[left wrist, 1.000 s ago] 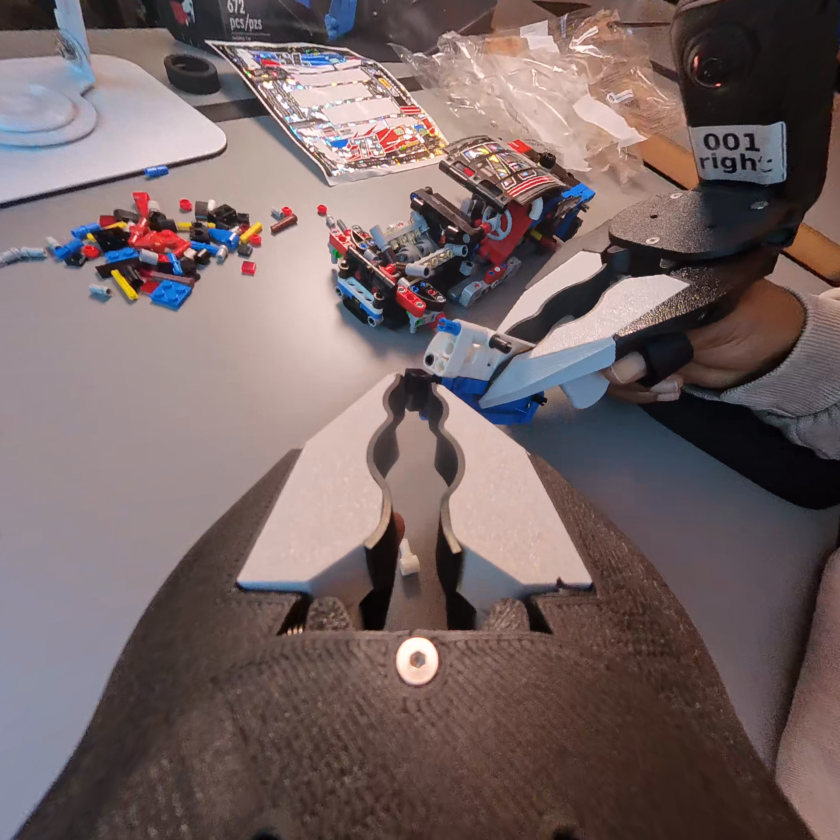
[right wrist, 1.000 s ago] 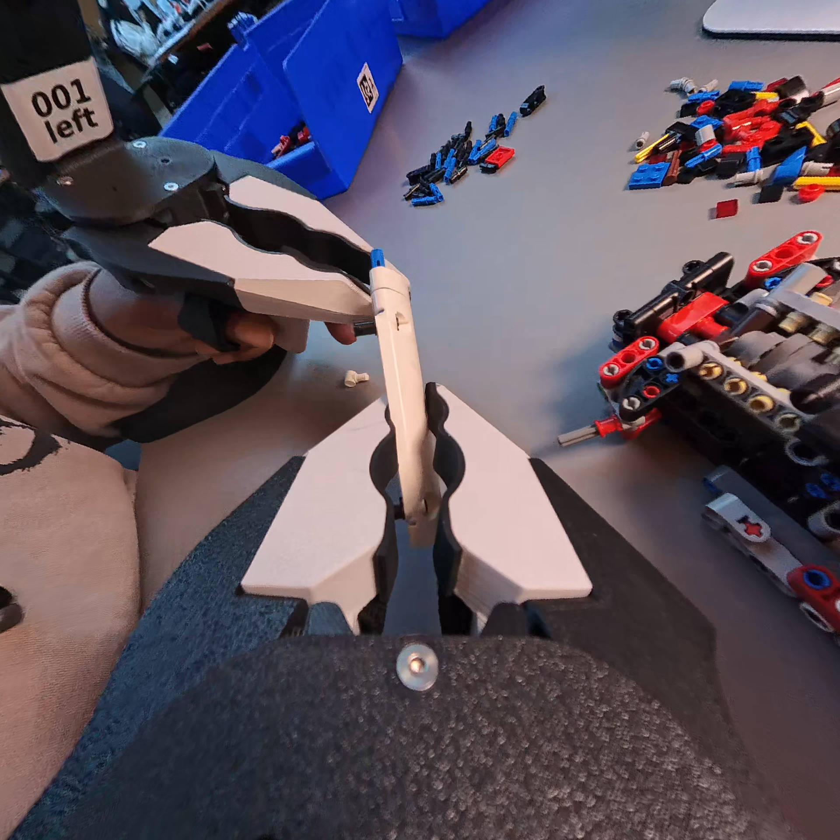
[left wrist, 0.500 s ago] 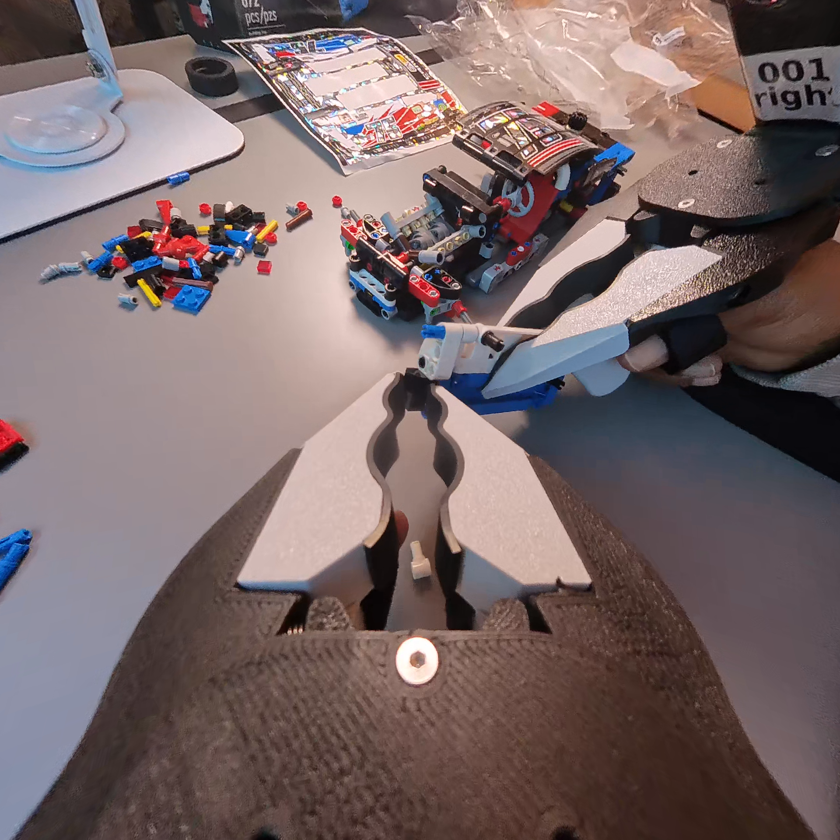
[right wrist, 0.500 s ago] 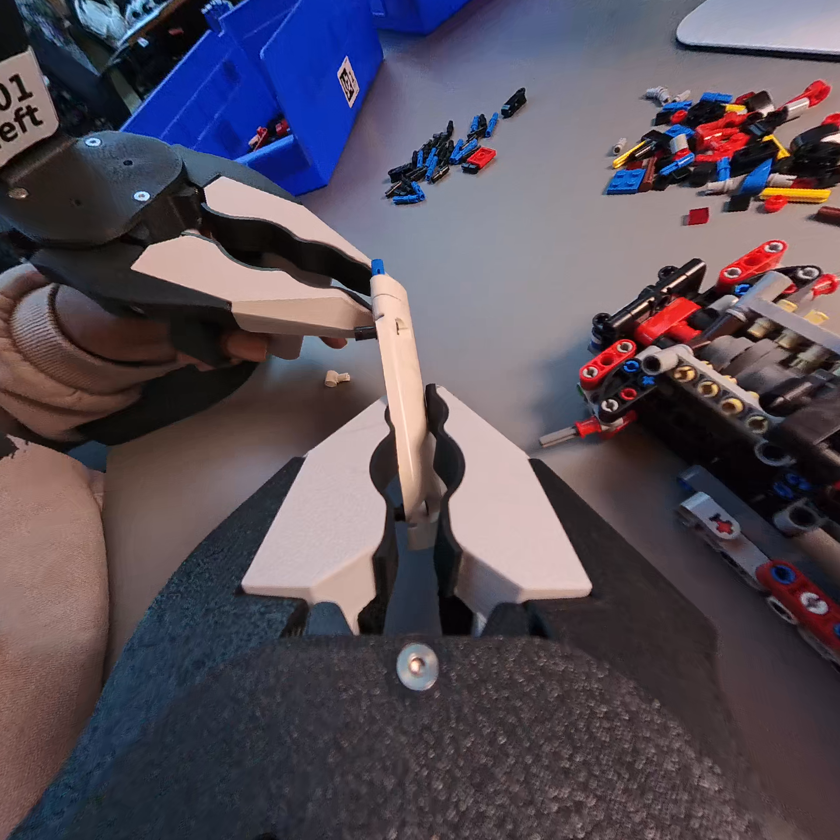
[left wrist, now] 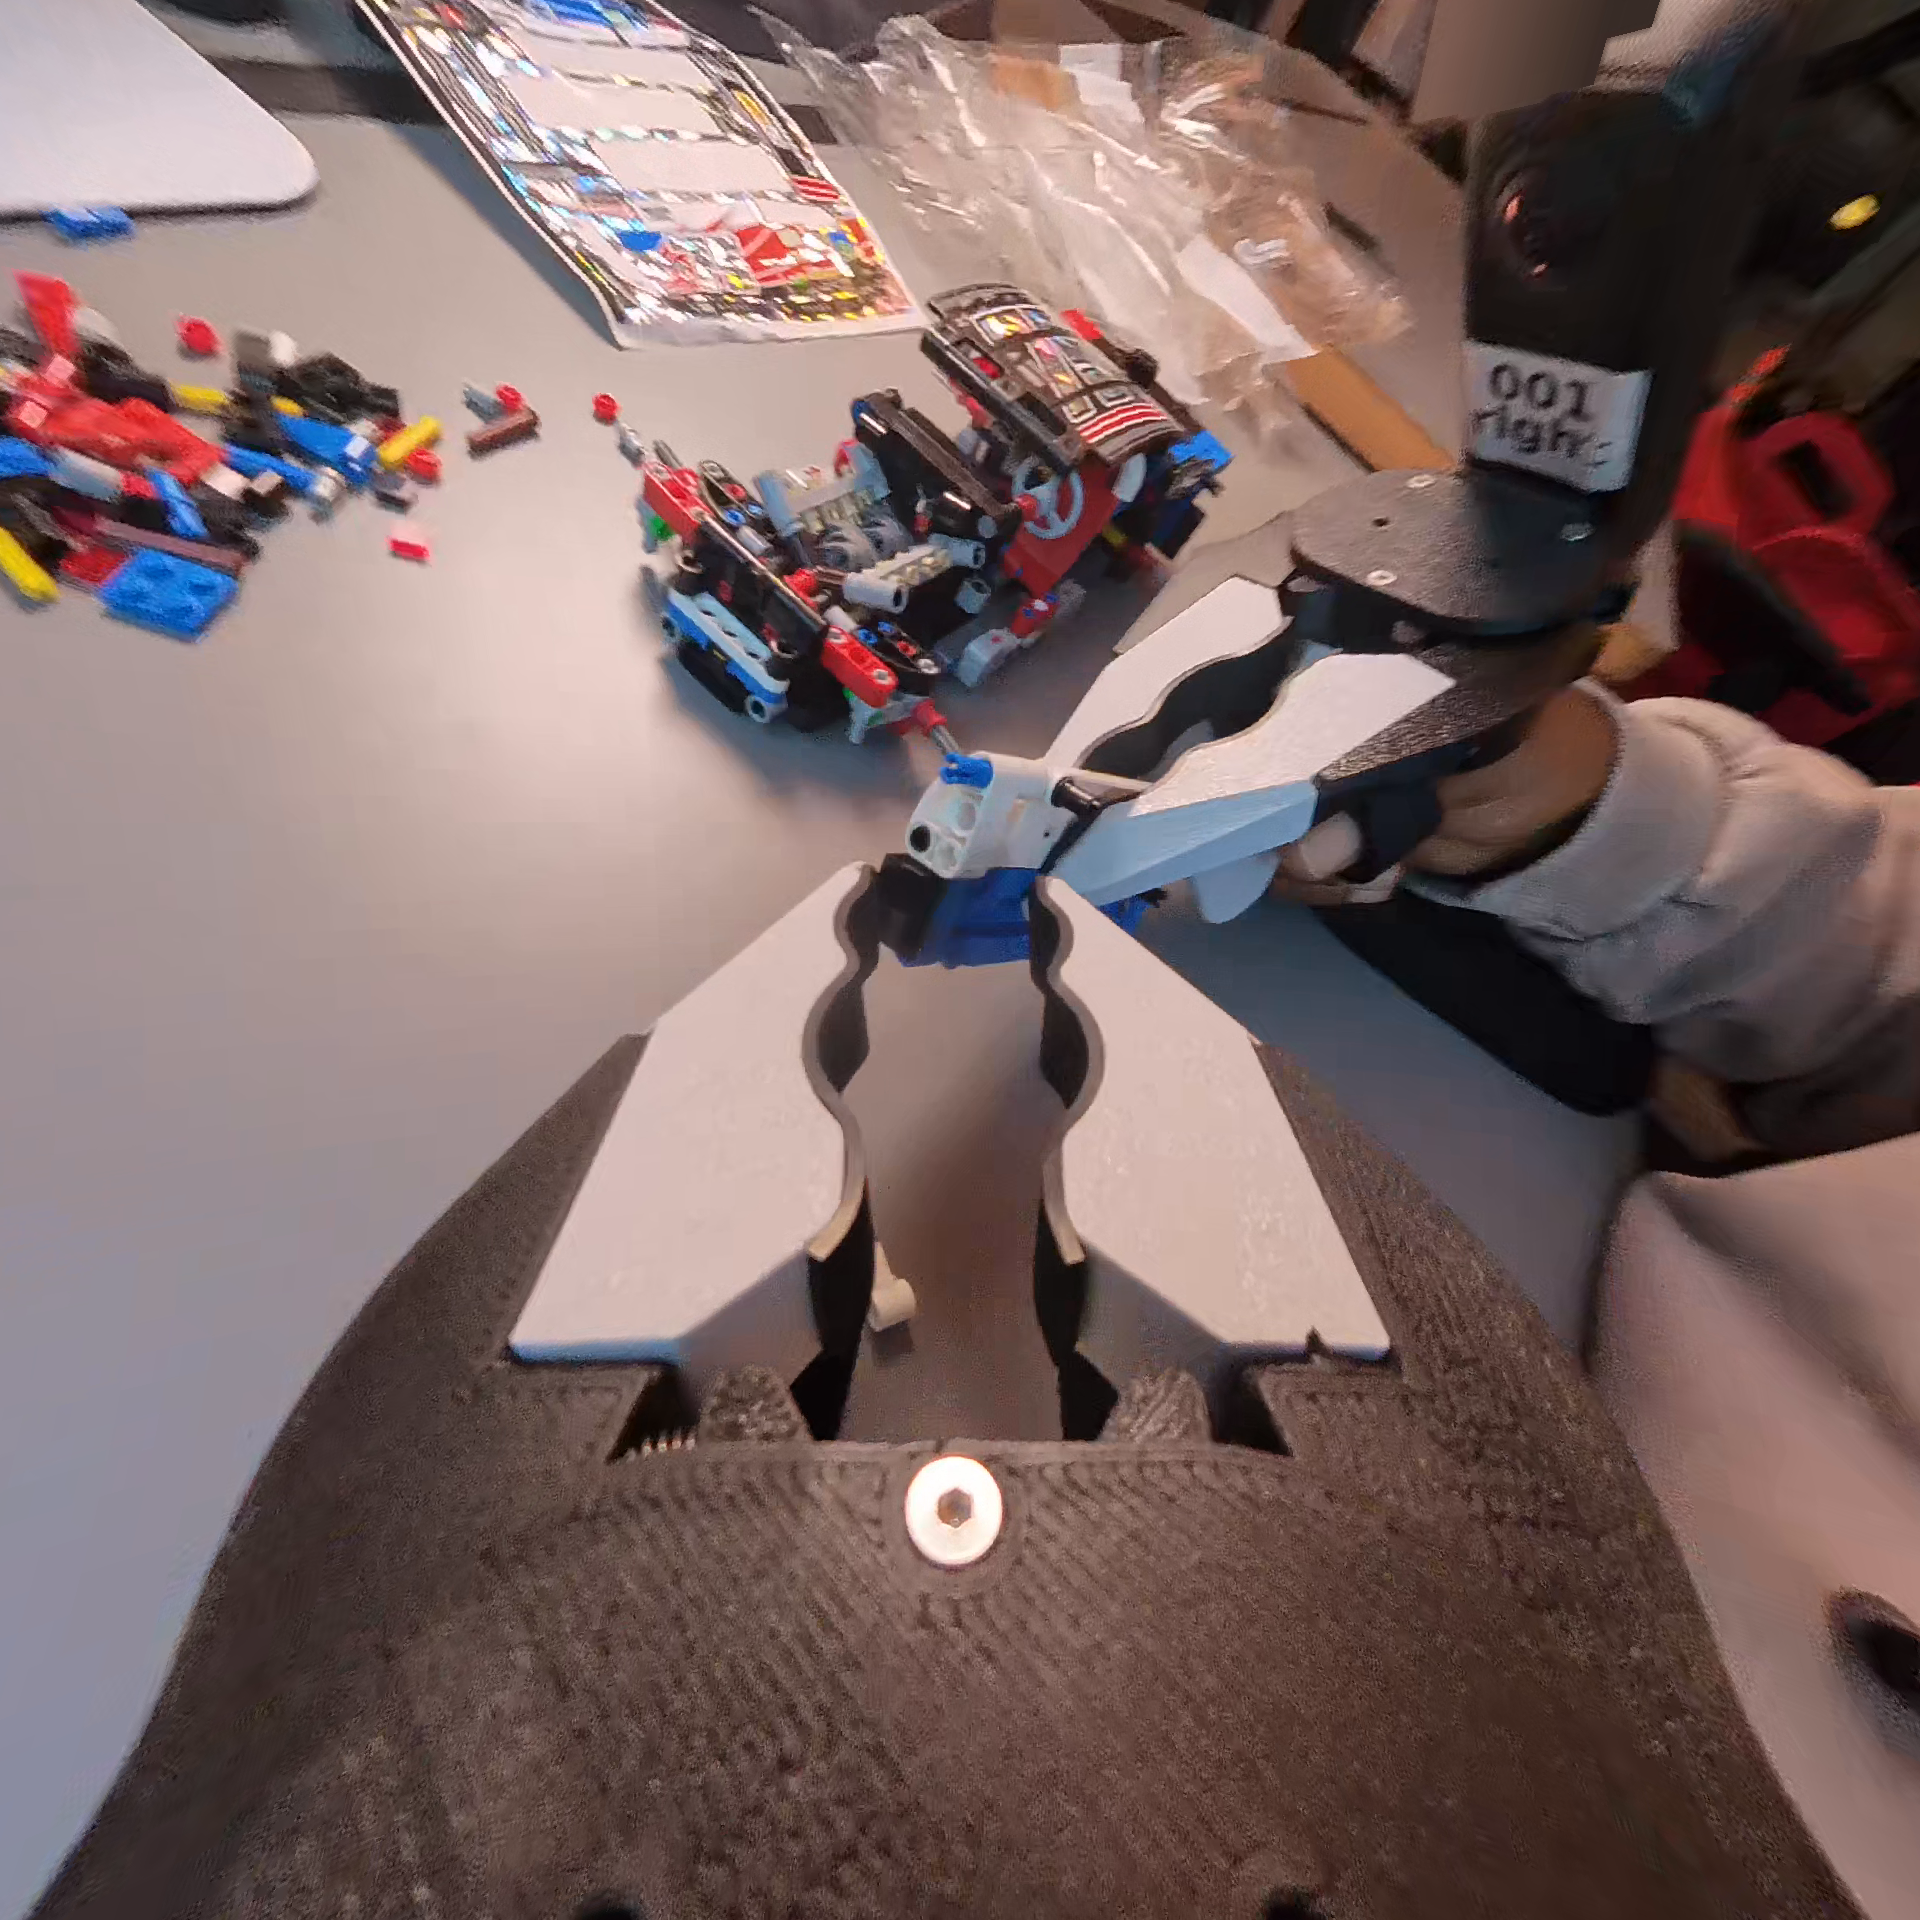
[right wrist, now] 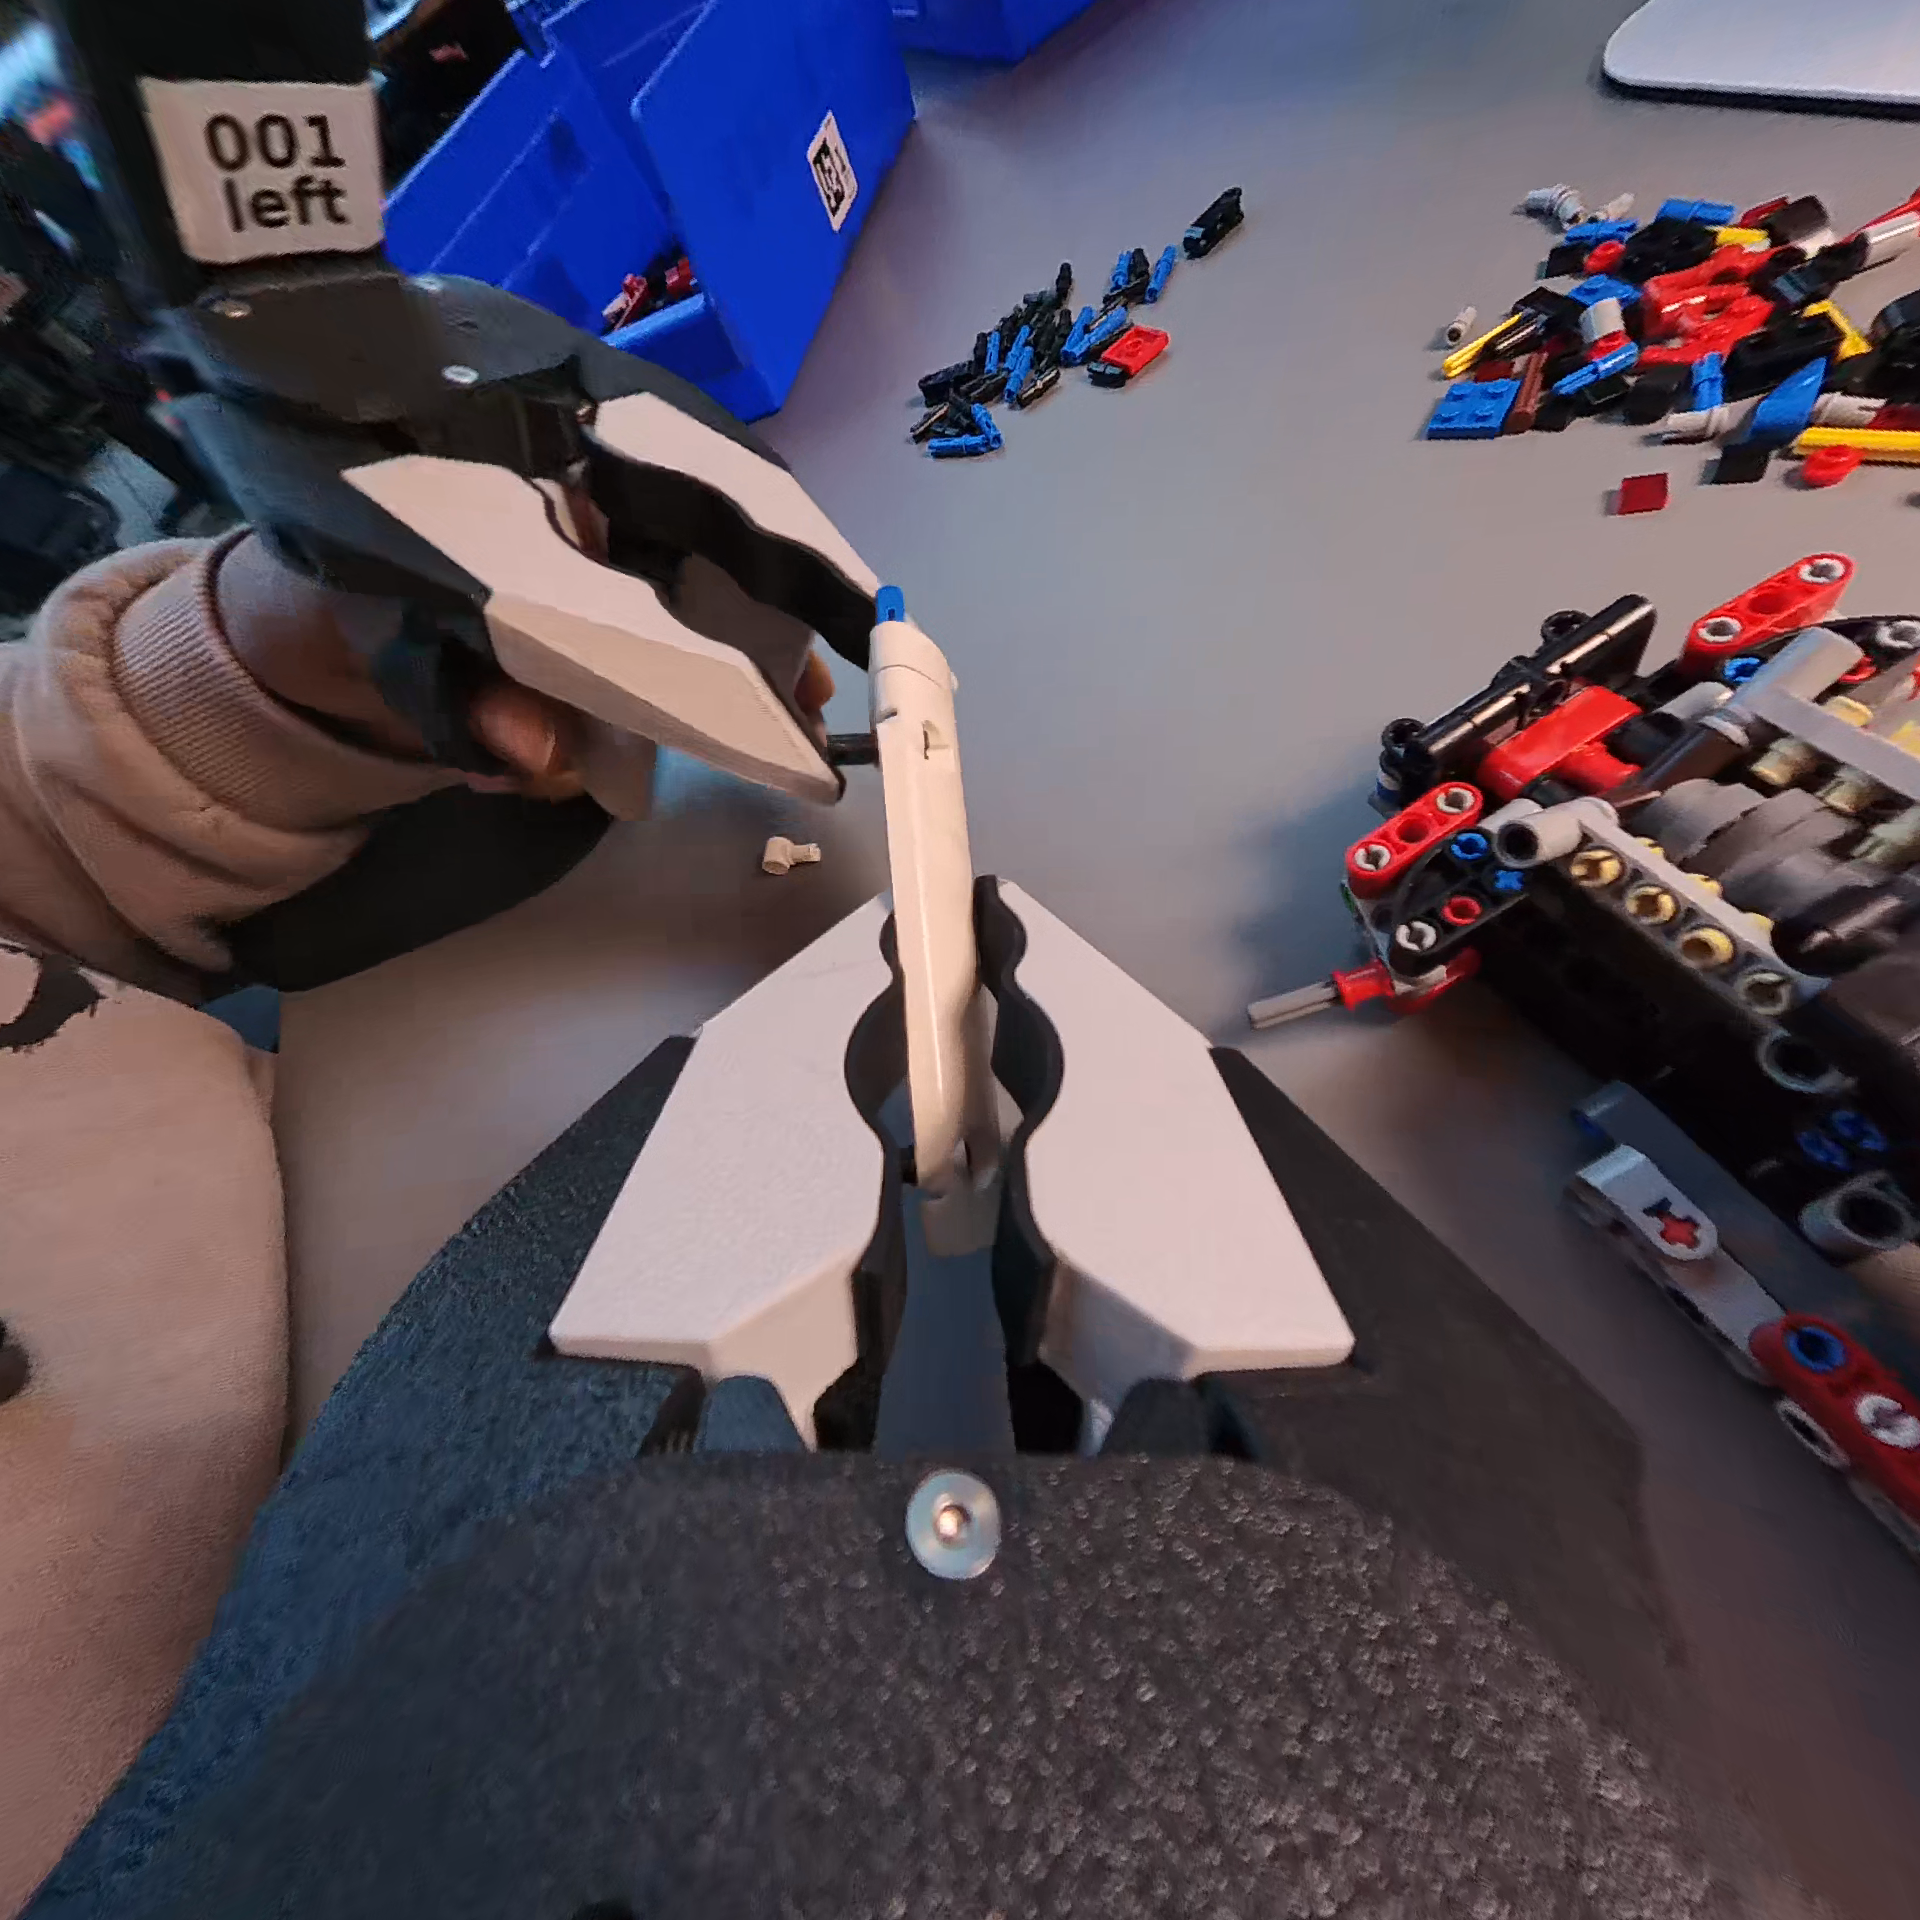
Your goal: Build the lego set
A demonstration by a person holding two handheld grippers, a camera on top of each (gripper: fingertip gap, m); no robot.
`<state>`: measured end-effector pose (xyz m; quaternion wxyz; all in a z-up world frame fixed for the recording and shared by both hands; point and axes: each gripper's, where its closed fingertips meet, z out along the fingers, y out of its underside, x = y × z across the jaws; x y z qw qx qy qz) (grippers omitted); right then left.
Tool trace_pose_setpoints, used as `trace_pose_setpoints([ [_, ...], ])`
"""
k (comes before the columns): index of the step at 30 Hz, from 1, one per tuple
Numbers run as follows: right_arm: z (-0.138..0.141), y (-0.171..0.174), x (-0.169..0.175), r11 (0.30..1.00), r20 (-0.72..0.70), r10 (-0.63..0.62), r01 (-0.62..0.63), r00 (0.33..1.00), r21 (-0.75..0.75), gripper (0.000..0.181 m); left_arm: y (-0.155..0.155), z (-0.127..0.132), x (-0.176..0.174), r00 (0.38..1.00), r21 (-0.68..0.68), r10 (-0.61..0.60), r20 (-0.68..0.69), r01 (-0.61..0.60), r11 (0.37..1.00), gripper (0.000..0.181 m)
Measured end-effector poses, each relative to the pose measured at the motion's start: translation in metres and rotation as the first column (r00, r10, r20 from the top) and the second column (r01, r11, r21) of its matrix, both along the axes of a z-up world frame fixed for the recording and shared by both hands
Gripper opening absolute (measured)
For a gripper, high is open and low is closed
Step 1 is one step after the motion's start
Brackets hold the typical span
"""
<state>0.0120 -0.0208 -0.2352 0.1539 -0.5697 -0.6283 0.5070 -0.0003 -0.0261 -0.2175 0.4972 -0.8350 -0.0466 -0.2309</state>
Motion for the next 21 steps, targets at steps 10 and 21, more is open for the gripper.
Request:
trace_pose_setpoints([
  [10,0.025,-0.01,0.009,0.961,-0.068,0.109,-0.123,0.992,-0.248,0.008,-0.022,0.023,-0.006,0.981,0.104,-0.166,0.096,0.156,0.982,0.032],
  [21,0.03,-0.032,0.018,0.936,-0.125,0.248,-0.271,0.961,-0.225,0.008,-0.032,0.027,0.02,0.915,0.115,-0.38,0.139,0.366,0.923,0.01],
])
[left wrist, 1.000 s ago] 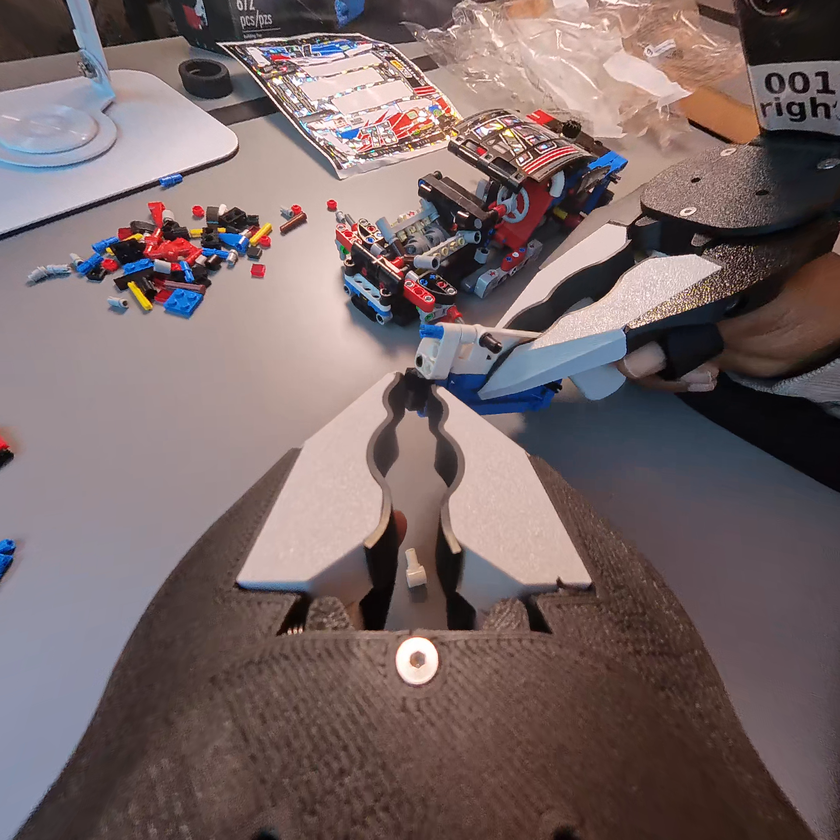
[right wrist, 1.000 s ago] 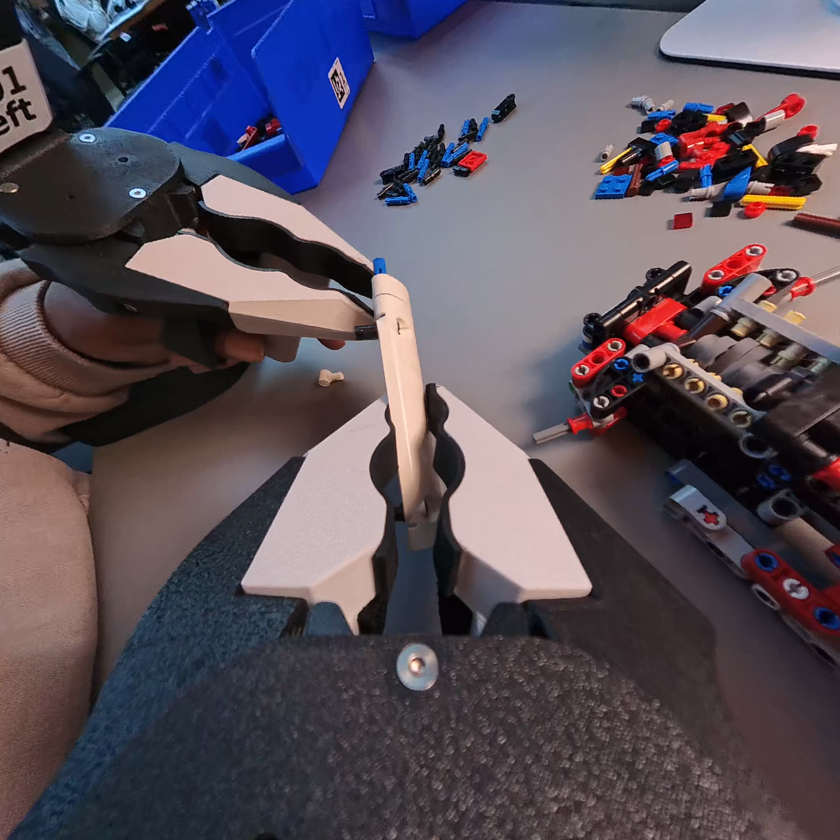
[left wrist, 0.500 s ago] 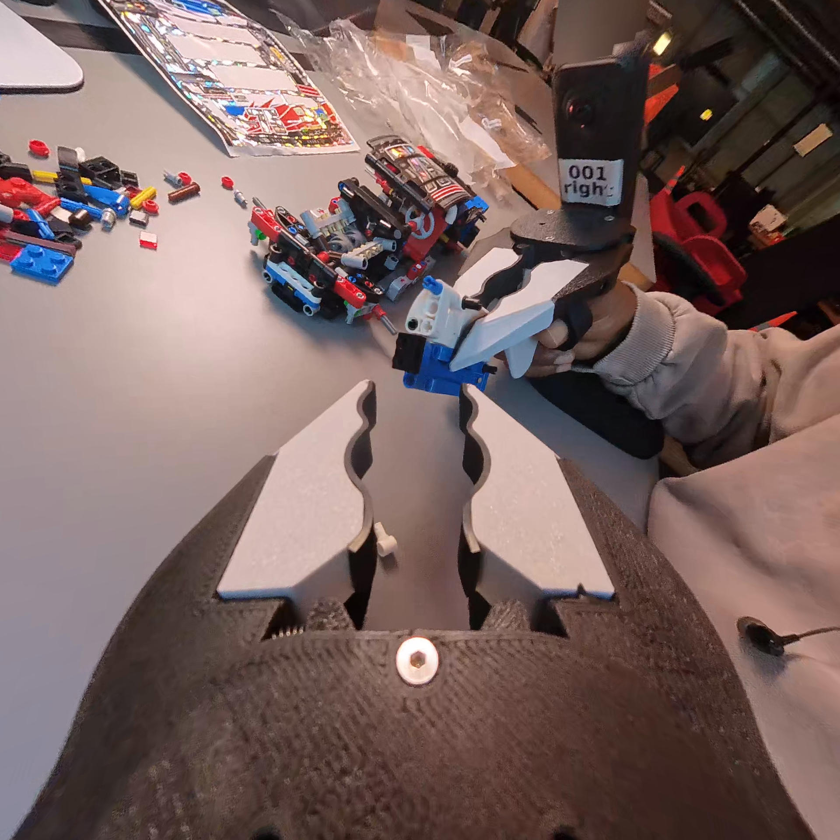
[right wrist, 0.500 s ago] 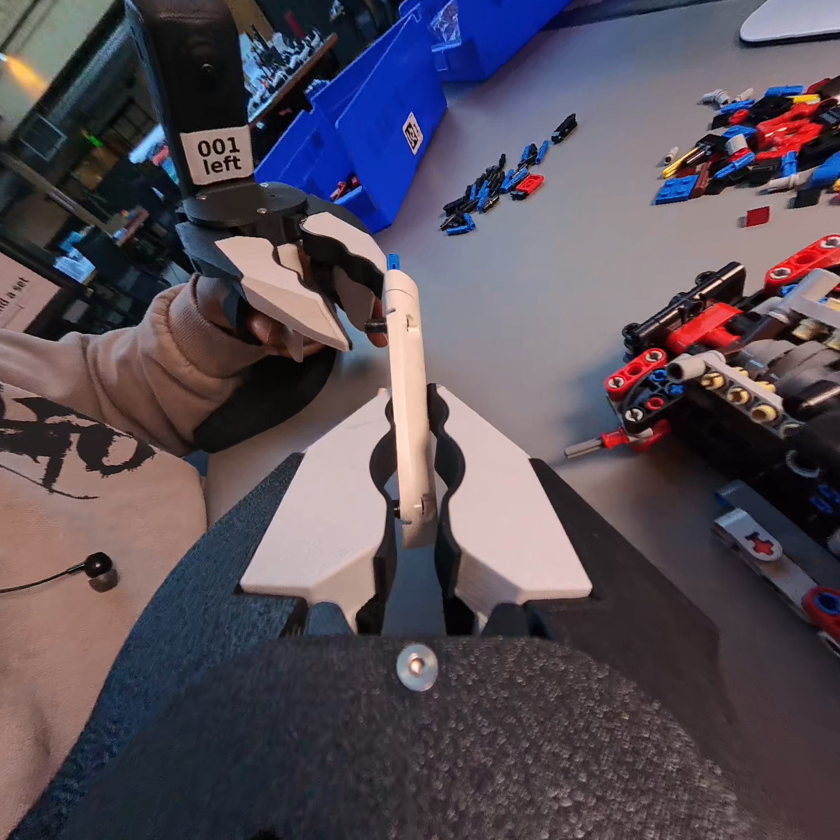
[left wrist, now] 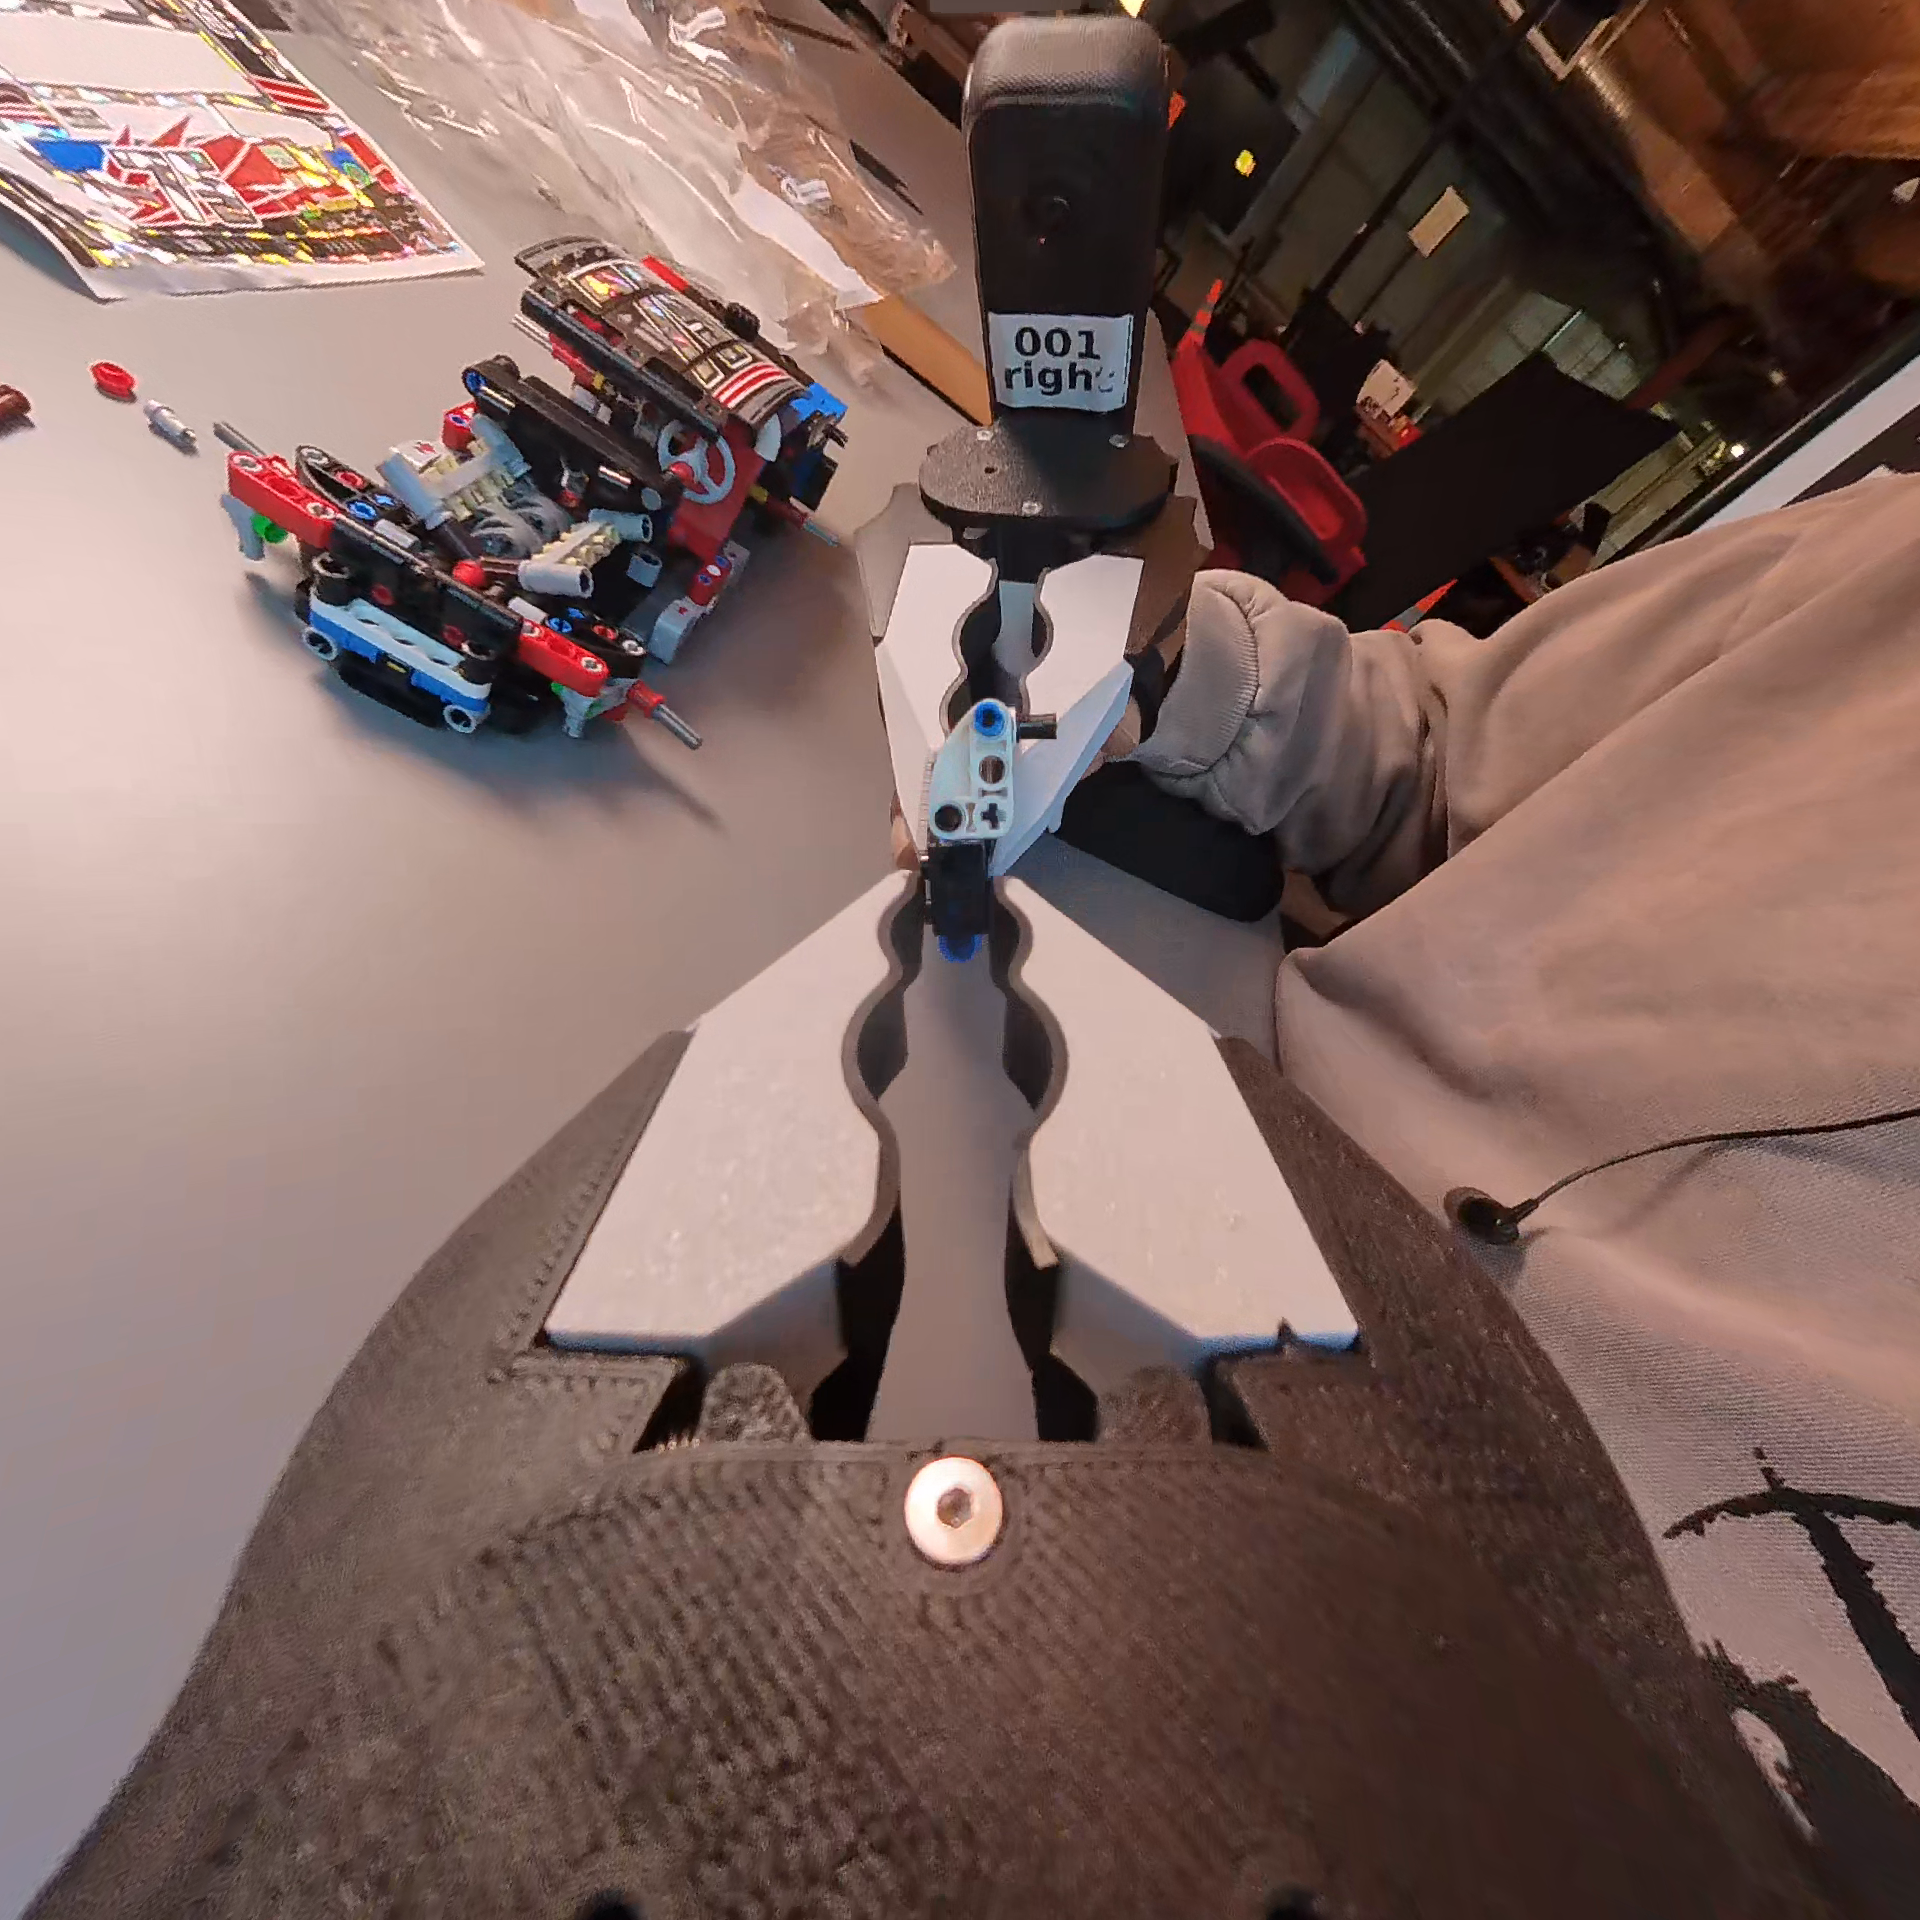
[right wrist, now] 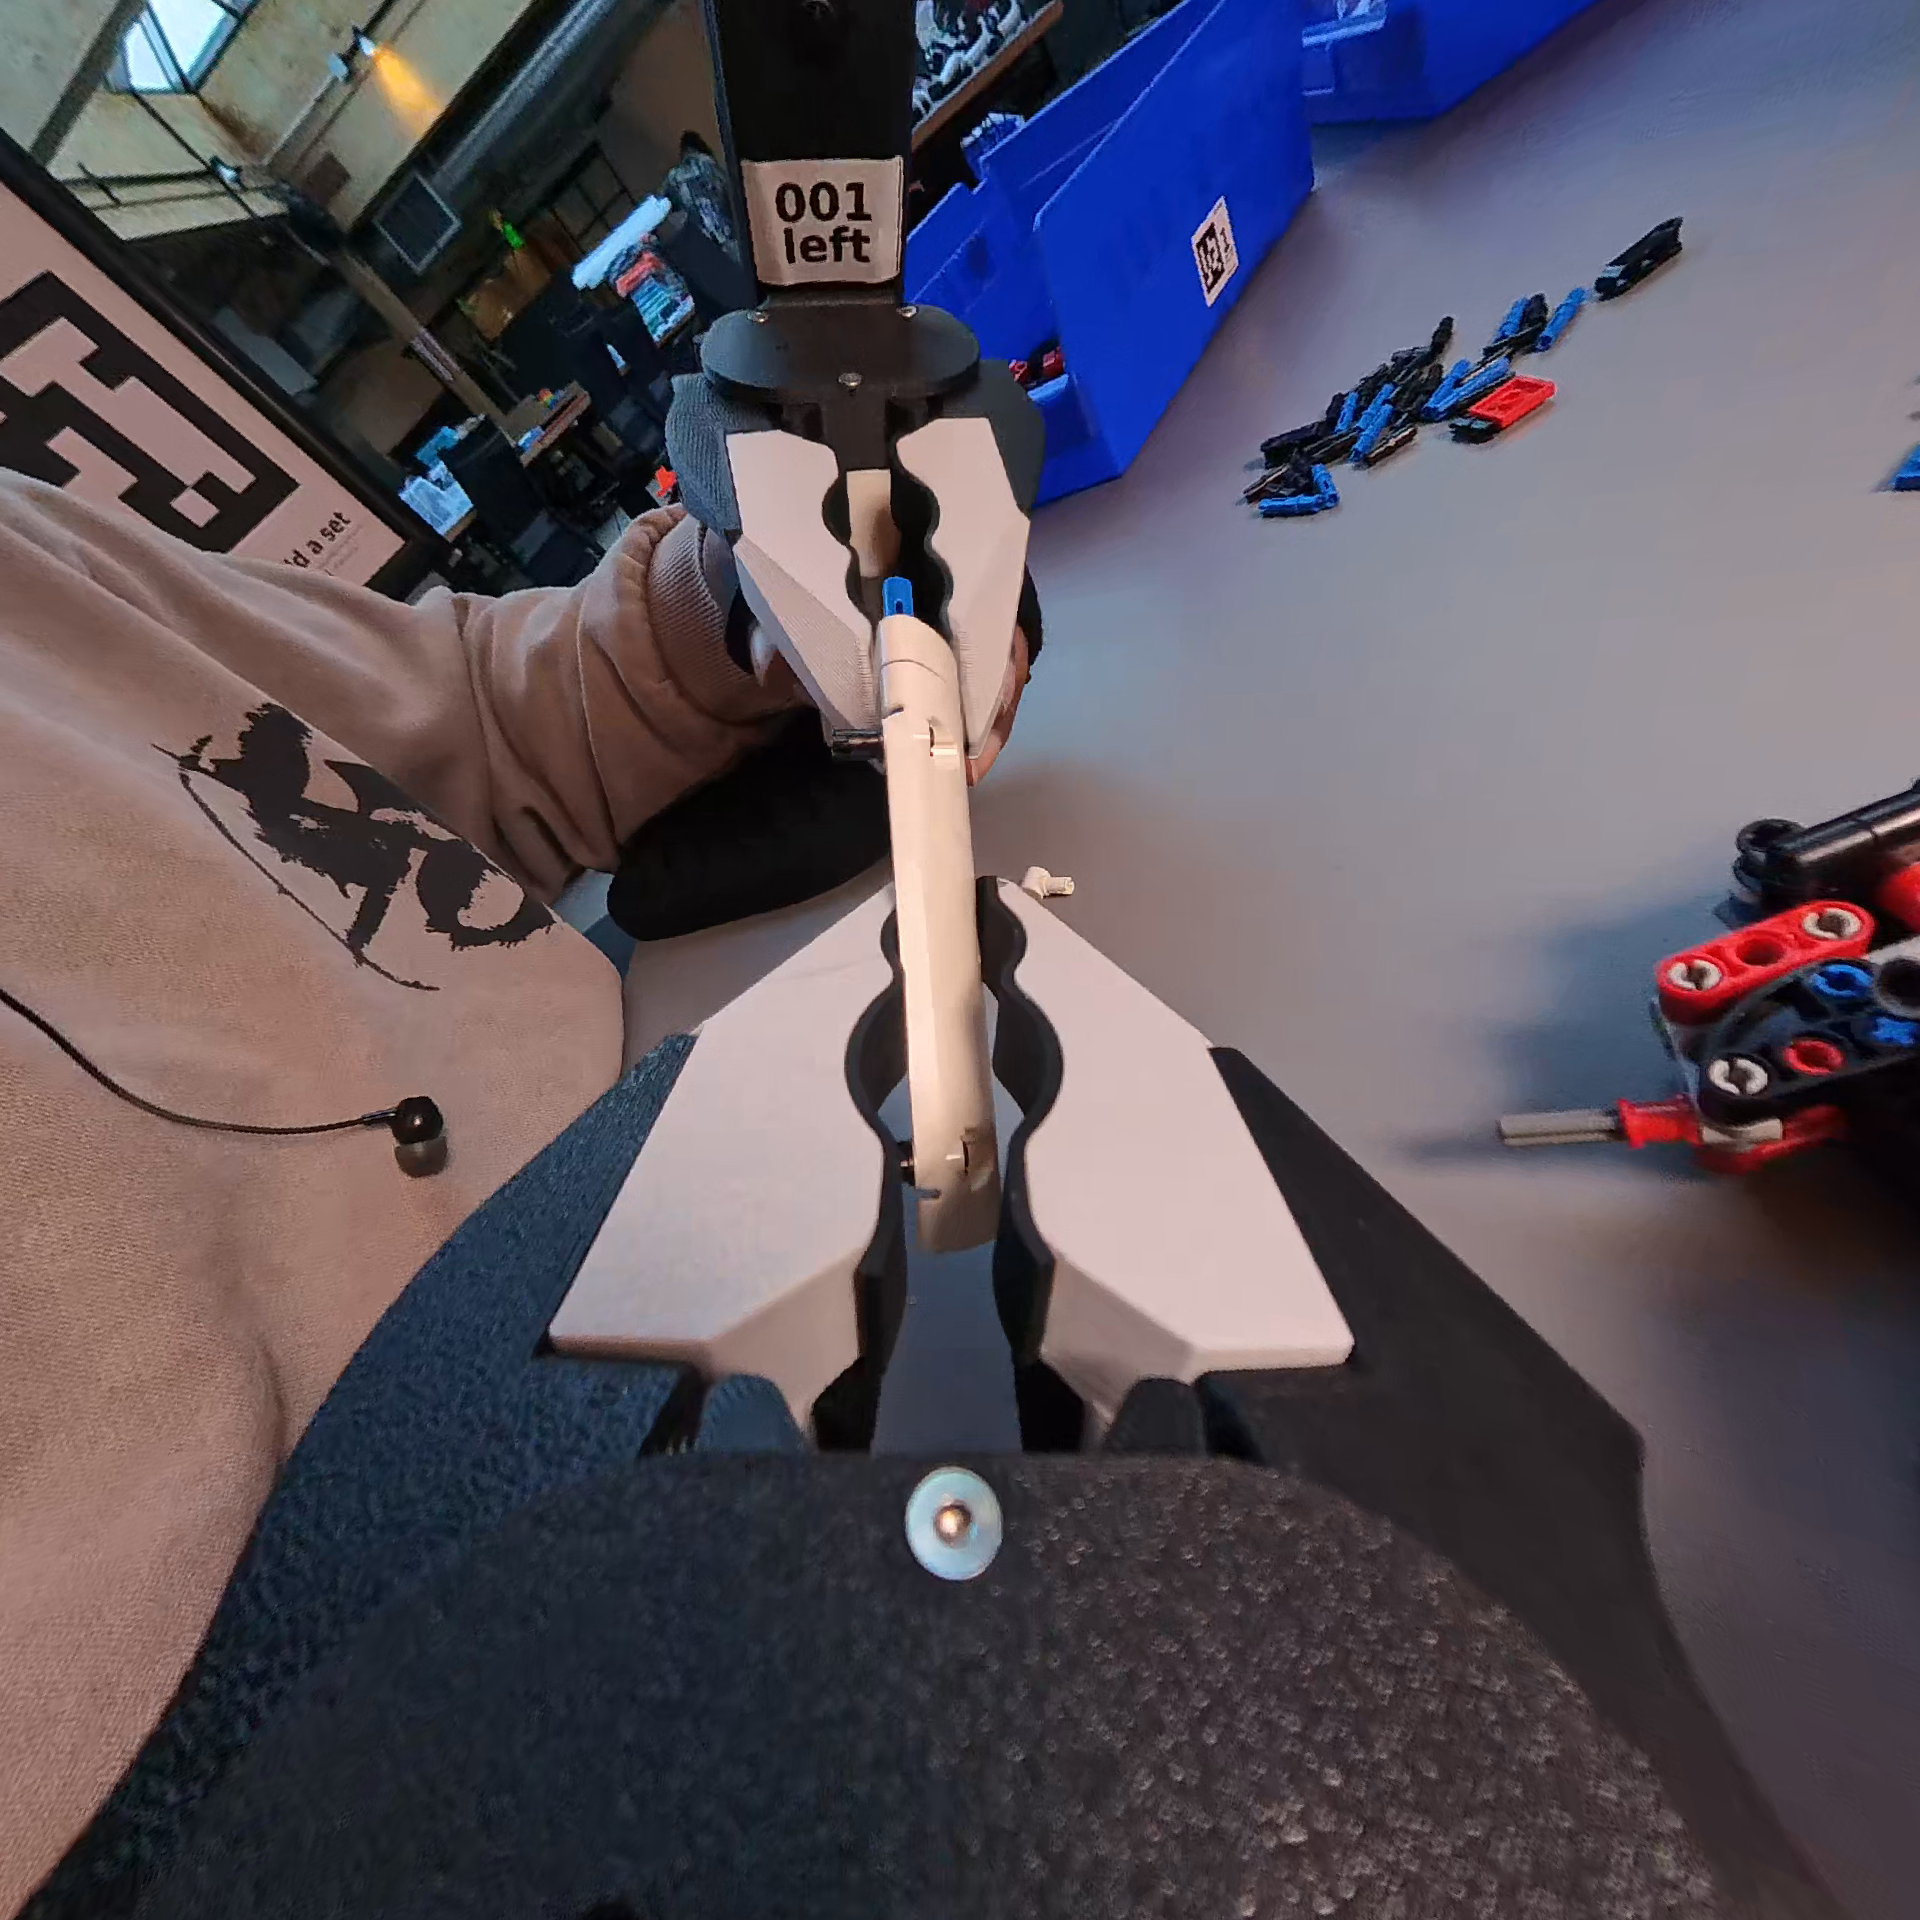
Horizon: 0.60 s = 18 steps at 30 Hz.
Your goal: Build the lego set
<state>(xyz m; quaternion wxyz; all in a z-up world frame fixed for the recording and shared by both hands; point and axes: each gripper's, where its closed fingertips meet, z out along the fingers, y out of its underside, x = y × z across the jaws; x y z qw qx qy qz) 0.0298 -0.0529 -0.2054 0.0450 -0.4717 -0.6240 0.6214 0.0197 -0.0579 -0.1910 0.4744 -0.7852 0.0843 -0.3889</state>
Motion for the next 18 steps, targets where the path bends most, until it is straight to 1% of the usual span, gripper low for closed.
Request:
trace_pose_setpoints([
  [3,0.004,-0.003,0.005,0.999,-0.039,0.04,-0.04,0.998,0.013,0.008,-0.004,0.003,0.006,0.999,0.015,-0.043,0.003,0.043,0.999,0.01],
  [7,-0.001,-0.01,0.01,0.988,-0.087,0.094,-0.082,0.992,0.131,0.007,-0.014,-0.004,0.014,0.992,-0.001,-0.12,-0.039,0.12,0.993,0.01],
  [10,-0.004,-0.017,0.015,0.976,-0.113,0.141,-0.119,0.984,0.184,0.007,-0.023,-0.009,0.021,0.965,-0.001,-0.194,-0.175,0.197,0.98,0.01],
  [14,-0.004,-0.021,0.019,0.967,-0.149,0.173,-0.139,0.974,0.215,0.007,-0.027,-0.013,0.028,0.916,-0.012,-0.241,-0.32,0.251,0.968,0.01],
  [16,-0.005,-0.023,0.02,0.959,-0.163,0.182,-0.138,0.97,0.246,0.007,-0.028,-0.015,0.03,0.91,-0.021,-0.257,-0.324,0.265,0.964,0.01],
  [18,-0.005,-0.023,0.019,0.96,-0.167,0.18,-0.136,0.969,0.246,0.007,-0.027,-0.014,0.03,0.925,-0.021,-0.249,-0.286,0.254,0.967,0.01],
])
